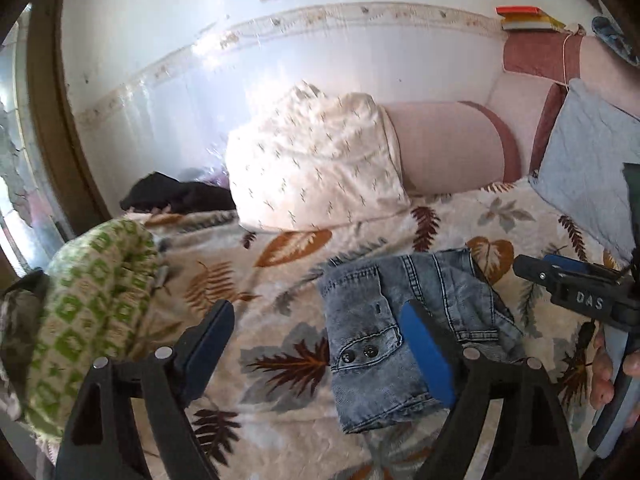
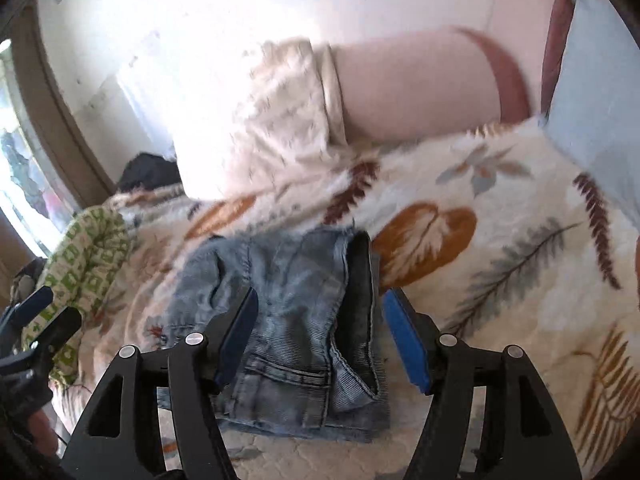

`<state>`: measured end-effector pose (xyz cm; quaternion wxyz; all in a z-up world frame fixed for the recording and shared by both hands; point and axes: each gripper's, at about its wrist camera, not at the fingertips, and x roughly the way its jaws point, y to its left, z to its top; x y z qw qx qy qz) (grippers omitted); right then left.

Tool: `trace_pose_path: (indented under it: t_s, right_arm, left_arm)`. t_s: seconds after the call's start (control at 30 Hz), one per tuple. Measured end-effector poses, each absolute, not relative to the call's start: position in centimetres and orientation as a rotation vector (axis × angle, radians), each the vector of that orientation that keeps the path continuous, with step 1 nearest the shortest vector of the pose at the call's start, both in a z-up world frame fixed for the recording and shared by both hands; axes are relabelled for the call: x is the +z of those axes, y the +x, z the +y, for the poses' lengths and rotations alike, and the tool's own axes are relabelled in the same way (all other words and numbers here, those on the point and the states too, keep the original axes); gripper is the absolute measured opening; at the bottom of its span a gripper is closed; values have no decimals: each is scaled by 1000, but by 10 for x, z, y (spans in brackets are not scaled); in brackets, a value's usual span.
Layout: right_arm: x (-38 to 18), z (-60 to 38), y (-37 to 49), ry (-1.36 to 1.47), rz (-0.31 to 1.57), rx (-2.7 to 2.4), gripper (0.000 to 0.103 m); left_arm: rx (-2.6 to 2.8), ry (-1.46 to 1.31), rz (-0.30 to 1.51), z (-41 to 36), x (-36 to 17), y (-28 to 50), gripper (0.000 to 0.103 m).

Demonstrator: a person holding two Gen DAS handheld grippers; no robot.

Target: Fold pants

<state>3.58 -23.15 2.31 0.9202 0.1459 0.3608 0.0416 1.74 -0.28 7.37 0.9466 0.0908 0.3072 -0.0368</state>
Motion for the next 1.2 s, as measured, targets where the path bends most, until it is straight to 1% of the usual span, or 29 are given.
trace_pose_path:
  t_s: [0.23,0.37,0.57,0.73,0.8,1.1,1.2]
  right_arm:
    - [61,-210,-7,251,585,147,66]
    - [74,-205,-33,249,522,145,72]
    - [85,-193,-66,204,422,128,74]
    - [85,-183,-85,214,391,127,78]
    - [85,-176,-92,198,377,116,82]
    - [80,-155,-113,119,313,59,90]
    - [72,-153,-107,113,324,17,91]
  left_arm:
    - [-35,199,573,0,101,-12,87]
    - [-25,202,553,4,110,-28,87]
    - [-5,205,540,9,116,-46,89]
    - [17,209,530,13,114,-57,95]
    - [30,208,527,14,111,-59,103]
    - [79,182,595,29,82,-51,103]
    - [78,160,590,36,78,-49,103]
